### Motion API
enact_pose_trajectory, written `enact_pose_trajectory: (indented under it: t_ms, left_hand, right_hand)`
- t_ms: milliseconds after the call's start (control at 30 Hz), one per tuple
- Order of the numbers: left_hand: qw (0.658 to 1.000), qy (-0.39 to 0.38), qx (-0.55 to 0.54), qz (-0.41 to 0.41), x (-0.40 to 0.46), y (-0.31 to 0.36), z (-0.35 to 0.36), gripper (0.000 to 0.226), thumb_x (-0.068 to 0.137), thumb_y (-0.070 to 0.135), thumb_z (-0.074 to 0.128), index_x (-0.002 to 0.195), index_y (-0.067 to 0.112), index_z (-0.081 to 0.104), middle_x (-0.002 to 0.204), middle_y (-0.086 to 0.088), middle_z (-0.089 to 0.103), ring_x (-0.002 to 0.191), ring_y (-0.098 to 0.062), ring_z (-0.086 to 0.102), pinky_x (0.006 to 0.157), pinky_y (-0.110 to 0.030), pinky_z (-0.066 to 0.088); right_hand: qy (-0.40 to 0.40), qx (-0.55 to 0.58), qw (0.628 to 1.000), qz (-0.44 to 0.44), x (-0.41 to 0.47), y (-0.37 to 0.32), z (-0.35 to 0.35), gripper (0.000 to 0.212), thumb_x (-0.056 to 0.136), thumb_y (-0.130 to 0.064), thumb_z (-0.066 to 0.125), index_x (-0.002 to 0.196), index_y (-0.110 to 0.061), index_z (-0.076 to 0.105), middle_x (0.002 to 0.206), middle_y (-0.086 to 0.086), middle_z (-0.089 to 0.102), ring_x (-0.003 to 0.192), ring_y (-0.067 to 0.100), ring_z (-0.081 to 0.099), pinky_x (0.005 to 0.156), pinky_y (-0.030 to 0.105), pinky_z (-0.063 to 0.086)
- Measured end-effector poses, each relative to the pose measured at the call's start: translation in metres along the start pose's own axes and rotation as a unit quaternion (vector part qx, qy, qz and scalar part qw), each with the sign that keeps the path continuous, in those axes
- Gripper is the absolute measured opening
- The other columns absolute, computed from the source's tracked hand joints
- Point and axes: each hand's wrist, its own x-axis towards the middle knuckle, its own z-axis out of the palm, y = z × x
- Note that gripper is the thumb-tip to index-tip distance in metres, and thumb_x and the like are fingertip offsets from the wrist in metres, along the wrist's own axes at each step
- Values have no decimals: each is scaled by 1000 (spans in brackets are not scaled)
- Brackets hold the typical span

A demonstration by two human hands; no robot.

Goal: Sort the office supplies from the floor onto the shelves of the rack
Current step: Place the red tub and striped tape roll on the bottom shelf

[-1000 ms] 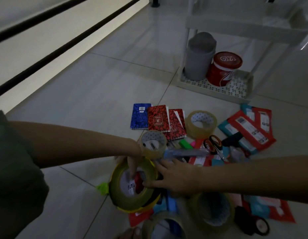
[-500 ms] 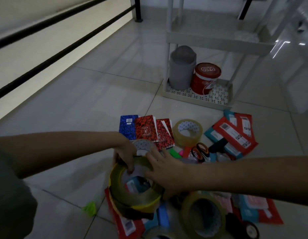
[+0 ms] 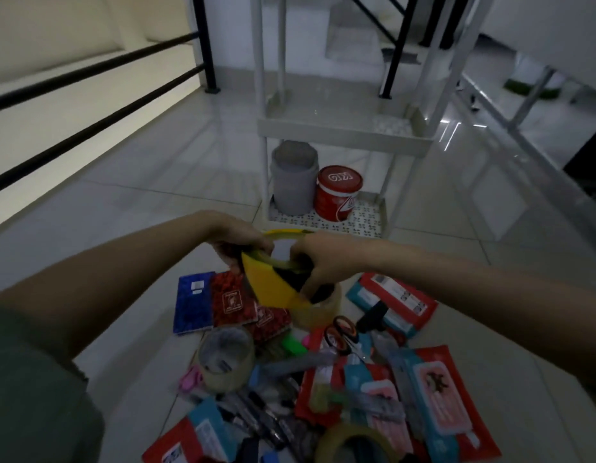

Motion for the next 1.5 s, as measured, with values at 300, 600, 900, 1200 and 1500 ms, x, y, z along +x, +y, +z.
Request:
enact_pose_trajectory:
  t_ms: [300,600,900,1200,1500]
  left_hand:
    - [966,219,-89,108,54,56,-12,55,98,45,33,111,-4,55,114,-24,58,86,-37,65,56,-31,49]
    - [943,258,205,38,130,65,14,57,98,31,37,144,2,19,149,-17,25,136,-33,28,107,-42,32]
    - [894,375,207,132,173,97,27,59,95,17,40,145,1,13,148,-15,24,137,-31,25,101,-38,36]
    - [870,439,124,187,210,128,1,51,98,14,34,145,2,22,152,-20,21,142,-32,19,104,-41,35]
    - [828,463,228,219,247,111,-2,74,37,13,89,108,0,68,106,-22,70,95,-45,66,63,-47,56]
  right_hand:
    - [196,104,956,194,42,89,9,28,82,-17,69,97,-4,50,98,14,52,94,26,52,71,33,40]
    - [302,301,847,317,80,148,28,28,86,-21,67,86,-7,42,80,5,45,84,20,43,65,28,36]
    - [378,375,793,296,99,162,52,22,84,-16,67,94,-5,51,88,12,55,86,25,52,67,28,38]
    - [442,523,677,272,90,177,60,32,83,-15,69,111,-8,56,104,9,61,108,29,58,92,41,51]
    - [463,588,618,243,96,200,37,19,87,-14,63,103,-12,54,104,7,61,107,30,60,90,52,51]
